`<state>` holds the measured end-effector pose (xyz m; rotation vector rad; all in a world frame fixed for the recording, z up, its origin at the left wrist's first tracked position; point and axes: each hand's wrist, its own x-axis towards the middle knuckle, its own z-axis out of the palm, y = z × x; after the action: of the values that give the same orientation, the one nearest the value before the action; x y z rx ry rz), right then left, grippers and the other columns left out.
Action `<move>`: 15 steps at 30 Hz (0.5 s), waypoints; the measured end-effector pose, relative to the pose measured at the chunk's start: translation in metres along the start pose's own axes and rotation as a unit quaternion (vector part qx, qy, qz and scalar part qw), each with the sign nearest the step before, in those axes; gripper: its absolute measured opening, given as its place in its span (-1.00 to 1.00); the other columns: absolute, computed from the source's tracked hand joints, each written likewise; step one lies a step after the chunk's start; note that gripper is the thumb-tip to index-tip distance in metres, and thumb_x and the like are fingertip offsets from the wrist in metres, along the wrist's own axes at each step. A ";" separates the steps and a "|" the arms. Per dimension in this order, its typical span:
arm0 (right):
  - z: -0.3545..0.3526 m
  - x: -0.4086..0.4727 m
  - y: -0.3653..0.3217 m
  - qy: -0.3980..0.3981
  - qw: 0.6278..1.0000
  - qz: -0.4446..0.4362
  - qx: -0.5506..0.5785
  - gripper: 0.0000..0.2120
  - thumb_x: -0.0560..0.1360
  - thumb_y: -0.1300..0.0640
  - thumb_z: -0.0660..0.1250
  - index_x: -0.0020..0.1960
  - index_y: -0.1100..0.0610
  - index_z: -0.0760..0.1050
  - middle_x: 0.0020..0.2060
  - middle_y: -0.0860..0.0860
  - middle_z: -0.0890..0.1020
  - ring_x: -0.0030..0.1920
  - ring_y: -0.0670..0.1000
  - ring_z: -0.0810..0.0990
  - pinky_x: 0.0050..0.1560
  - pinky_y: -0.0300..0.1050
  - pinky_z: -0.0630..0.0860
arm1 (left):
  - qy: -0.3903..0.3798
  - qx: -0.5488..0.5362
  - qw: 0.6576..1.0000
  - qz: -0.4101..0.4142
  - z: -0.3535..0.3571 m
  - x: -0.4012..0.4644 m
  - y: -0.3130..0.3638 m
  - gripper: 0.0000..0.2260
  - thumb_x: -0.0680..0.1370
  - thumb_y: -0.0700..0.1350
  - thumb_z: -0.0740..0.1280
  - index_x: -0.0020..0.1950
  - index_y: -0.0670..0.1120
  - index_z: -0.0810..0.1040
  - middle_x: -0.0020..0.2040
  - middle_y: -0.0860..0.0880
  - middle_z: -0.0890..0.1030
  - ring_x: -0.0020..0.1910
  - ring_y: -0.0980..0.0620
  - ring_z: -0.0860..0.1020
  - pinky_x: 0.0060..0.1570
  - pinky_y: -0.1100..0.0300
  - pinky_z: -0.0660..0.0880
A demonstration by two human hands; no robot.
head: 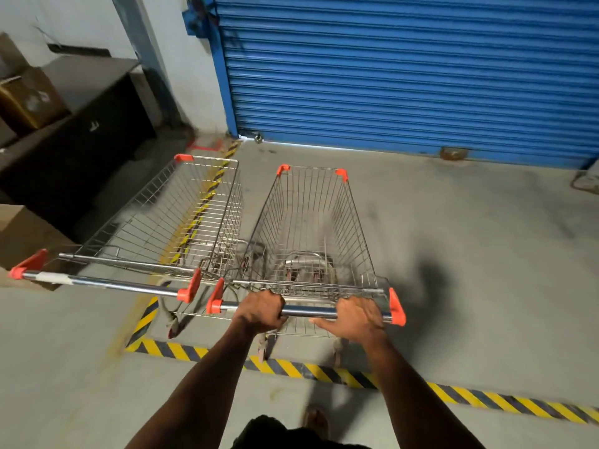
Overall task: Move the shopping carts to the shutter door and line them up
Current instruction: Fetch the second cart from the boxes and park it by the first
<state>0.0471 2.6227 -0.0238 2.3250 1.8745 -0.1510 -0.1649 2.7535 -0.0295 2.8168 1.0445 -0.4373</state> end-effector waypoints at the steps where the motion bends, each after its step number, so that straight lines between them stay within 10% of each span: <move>1: -0.001 0.005 0.002 0.000 1.000 0.001 0.001 -0.17 0.37 -0.72 -0.05 -0.16 0.01 0.50 -0.17 0.01 0.69 -0.10 0.11 0.69 -0.15 -0.02 0.42 | 0.000 0.001 1.000 -0.002 -0.001 0.005 -0.002 -0.66 0.56 0.20 0.23 0.05 -0.03 0.59 -0.06 -0.08 0.67 -0.07 -0.11 0.64 -0.08 0.07 0.55; 15: -0.003 0.037 -0.008 -0.040 0.998 0.045 0.031 -0.14 0.35 -0.74 -0.06 -0.07 -0.01 0.54 -0.18 -0.04 0.60 -0.14 0.06 0.61 -0.11 -0.02 0.48 | 0.004 0.007 1.000 0.029 -0.004 0.034 -0.035 -0.66 0.56 0.20 0.21 0.06 -0.02 0.59 -0.06 -0.07 0.66 -0.08 -0.10 0.64 -0.10 0.07 0.54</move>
<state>0.0474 2.6605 -0.0273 2.4013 1.7490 -0.2907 -0.1623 2.8013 -0.0362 2.8563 0.9612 -0.4287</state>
